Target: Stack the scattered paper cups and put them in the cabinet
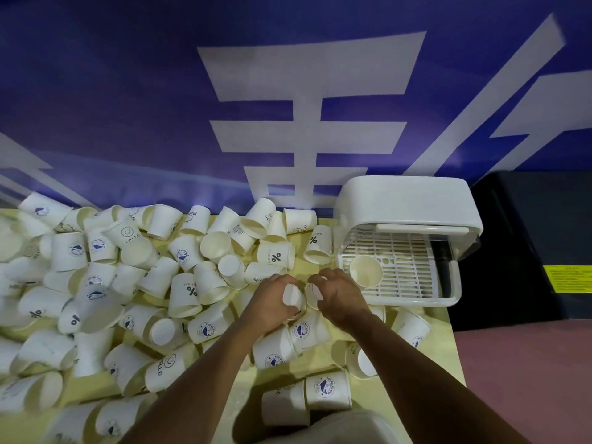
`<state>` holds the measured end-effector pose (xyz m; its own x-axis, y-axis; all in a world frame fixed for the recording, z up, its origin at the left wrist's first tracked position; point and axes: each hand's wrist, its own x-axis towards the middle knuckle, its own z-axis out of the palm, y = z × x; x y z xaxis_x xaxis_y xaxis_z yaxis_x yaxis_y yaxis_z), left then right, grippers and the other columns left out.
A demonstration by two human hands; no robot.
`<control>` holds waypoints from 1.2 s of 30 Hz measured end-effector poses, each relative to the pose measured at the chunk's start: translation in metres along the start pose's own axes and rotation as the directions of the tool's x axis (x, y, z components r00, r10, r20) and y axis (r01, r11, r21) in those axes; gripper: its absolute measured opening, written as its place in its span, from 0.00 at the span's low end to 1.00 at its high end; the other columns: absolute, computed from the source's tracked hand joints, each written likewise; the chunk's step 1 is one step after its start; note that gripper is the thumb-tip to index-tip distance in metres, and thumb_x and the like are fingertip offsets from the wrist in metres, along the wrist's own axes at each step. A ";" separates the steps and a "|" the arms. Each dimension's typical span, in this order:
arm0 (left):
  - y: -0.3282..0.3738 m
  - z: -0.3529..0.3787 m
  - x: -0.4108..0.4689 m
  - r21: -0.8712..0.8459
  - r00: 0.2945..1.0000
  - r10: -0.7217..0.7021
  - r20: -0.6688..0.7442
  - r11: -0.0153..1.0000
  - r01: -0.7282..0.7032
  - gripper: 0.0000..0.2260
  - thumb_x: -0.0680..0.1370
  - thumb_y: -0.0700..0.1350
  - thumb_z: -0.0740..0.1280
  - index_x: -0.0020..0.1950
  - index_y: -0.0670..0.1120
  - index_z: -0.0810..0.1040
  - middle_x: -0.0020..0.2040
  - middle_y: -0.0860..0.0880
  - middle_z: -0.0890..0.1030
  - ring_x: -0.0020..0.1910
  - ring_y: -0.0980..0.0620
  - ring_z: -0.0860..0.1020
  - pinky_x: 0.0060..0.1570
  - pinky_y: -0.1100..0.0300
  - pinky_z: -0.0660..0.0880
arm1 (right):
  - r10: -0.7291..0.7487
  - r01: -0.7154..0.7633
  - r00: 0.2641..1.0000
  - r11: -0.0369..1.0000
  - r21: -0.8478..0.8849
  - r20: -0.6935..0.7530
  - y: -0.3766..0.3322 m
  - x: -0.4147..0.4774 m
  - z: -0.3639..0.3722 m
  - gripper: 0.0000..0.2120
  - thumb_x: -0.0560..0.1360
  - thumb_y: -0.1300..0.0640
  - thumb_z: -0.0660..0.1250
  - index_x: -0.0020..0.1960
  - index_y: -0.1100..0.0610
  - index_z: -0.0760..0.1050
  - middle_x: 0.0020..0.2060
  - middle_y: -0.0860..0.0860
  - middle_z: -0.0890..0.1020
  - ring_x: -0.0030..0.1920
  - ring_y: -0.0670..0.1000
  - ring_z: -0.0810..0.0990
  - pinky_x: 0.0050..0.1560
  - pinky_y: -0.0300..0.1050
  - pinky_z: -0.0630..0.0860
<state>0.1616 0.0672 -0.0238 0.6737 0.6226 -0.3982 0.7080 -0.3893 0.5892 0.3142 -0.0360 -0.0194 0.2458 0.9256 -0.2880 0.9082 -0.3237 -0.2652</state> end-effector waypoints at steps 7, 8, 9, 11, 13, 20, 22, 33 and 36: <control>0.008 -0.020 -0.006 -0.117 0.993 -0.024 -0.114 0.993 0.010 0.25 0.69 0.46 0.77 0.66 0.50 0.76 0.61 0.53 0.77 0.60 0.52 0.75 0.58 0.62 0.70 | 0.089 -0.078 0.992 0.990 0.119 -0.090 0.001 -0.008 -0.023 0.26 0.77 0.56 0.67 0.74 0.51 0.69 0.71 0.52 0.73 0.69 0.55 0.69 0.66 0.47 0.71; 0.011 -0.023 -0.009 -0.136 0.991 -0.027 -0.130 0.991 0.010 0.25 0.69 0.45 0.77 0.66 0.50 0.76 0.61 0.52 0.77 0.60 0.52 0.75 0.58 0.62 0.70 | 0.108 -0.093 0.989 0.985 0.143 -0.103 0.001 -0.011 -0.026 0.26 0.77 0.56 0.67 0.74 0.52 0.69 0.70 0.52 0.73 0.69 0.55 0.69 0.66 0.47 0.71; 0.014 -0.026 -0.011 -0.146 0.989 -0.027 -0.147 0.989 0.005 0.25 0.69 0.45 0.77 0.66 0.50 0.76 0.61 0.52 0.77 0.60 0.52 0.75 0.58 0.61 0.71 | 0.128 -0.107 0.985 0.979 0.173 -0.113 0.000 -0.014 -0.030 0.26 0.77 0.57 0.67 0.74 0.52 0.69 0.70 0.53 0.73 0.69 0.55 0.69 0.66 0.47 0.70; 0.018 -0.032 -0.014 -0.157 0.984 -0.018 -0.177 0.988 -0.010 0.25 0.70 0.44 0.76 0.66 0.49 0.75 0.61 0.52 0.77 0.59 0.52 0.76 0.59 0.59 0.72 | 0.170 -0.138 0.978 0.963 0.232 -0.122 0.000 -0.019 -0.036 0.26 0.77 0.57 0.67 0.74 0.53 0.68 0.70 0.54 0.73 0.69 0.56 0.68 0.67 0.47 0.68; 0.021 -0.039 -0.027 -0.156 0.977 0.008 -0.213 0.987 -0.042 0.24 0.70 0.45 0.76 0.65 0.49 0.75 0.61 0.51 0.77 0.59 0.51 0.76 0.59 0.59 0.72 | 0.212 -0.160 0.965 0.943 0.293 -0.152 -0.008 -0.033 -0.043 0.25 0.77 0.57 0.68 0.73 0.54 0.69 0.68 0.55 0.73 0.67 0.57 0.69 0.66 0.48 0.68; 0.024 -0.052 -0.041 -0.186 0.953 0.005 -0.303 0.980 -0.064 0.20 0.71 0.45 0.75 0.60 0.48 0.72 0.56 0.50 0.75 0.54 0.50 0.75 0.51 0.60 0.69 | 0.369 -0.242 0.906 0.854 0.460 -0.208 -0.008 -0.052 -0.056 0.24 0.73 0.54 0.73 0.66 0.55 0.70 0.60 0.55 0.77 0.60 0.57 0.75 0.58 0.49 0.73; 0.022 -0.053 -0.043 -0.189 0.949 -0.007 -0.316 0.980 -0.056 0.20 0.71 0.45 0.75 0.59 0.47 0.70 0.56 0.50 0.74 0.54 0.50 0.74 0.50 0.60 0.68 | 0.406 -0.269 0.894 0.825 0.496 -0.189 -0.009 -0.053 -0.056 0.25 0.71 0.52 0.74 0.63 0.53 0.69 0.57 0.54 0.77 0.56 0.55 0.76 0.55 0.53 0.78; 0.034 -0.054 -0.054 -0.300 0.961 -0.076 -0.268 0.954 -0.008 0.21 0.73 0.48 0.73 0.54 0.46 0.61 0.46 0.49 0.74 0.38 0.51 0.75 0.30 0.61 0.66 | 0.582 -0.312 0.804 0.588 0.746 -0.123 -0.015 -0.066 -0.067 0.20 0.71 0.54 0.75 0.55 0.56 0.67 0.44 0.51 0.77 0.37 0.45 0.75 0.27 0.34 0.67; 0.037 -0.056 -0.053 -0.349 0.963 -0.106 -0.247 0.937 0.013 0.20 0.74 0.48 0.72 0.54 0.45 0.61 0.44 0.50 0.73 0.35 0.53 0.74 0.29 0.62 0.66 | 0.595 -0.294 0.795 0.548 0.783 -0.118 -0.019 -0.067 -0.068 0.18 0.71 0.55 0.74 0.54 0.58 0.68 0.42 0.52 0.78 0.35 0.47 0.75 0.23 0.31 0.66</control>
<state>0.1401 0.0574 0.0588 0.5220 0.8083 -0.2723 0.5984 -0.1196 0.7922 0.3034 -0.0784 0.0675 0.7757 0.5666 -0.2777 0.1608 -0.6031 -0.7813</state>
